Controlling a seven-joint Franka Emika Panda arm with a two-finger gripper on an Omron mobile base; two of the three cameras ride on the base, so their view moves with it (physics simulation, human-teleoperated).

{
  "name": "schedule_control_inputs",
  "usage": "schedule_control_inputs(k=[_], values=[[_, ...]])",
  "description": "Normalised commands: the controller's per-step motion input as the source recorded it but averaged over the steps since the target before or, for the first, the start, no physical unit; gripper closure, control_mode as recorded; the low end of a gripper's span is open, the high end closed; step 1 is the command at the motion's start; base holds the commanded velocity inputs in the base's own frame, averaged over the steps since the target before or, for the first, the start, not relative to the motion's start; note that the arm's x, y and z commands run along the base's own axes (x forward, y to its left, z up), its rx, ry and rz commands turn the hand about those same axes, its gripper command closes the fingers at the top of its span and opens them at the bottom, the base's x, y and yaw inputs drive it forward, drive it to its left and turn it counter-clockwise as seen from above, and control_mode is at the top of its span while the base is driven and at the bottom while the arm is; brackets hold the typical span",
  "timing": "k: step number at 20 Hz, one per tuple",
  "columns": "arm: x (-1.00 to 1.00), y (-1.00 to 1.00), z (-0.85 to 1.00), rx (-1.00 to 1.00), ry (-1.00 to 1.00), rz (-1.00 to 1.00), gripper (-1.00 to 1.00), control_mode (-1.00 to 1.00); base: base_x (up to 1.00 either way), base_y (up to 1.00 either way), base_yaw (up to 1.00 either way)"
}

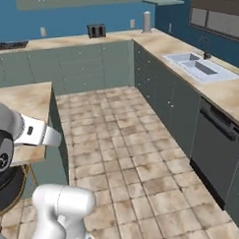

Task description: Grab the onion and garlic from the fridge, place them in the blender, close the lid, and turn on the blender to create a marinade.

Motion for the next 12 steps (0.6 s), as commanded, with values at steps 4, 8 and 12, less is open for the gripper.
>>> schedule_control_inputs(k=[4, 8, 12], values=[[0.0, 0.0, 0.0, 0.0, 0.0, 0.0, 1.0, 1.0, 0.89, -0.18, 0.33], [0.0, 0.0, 0.0, 0.0, 0.0, 0.0, 1.0, 1.0, 0.69, -0.53, 0.42], [0.0, 0.0, 0.0, 0.0, 0.0, 0.0, 1.0, 1.0, 0.75, -0.64, 0.44]])
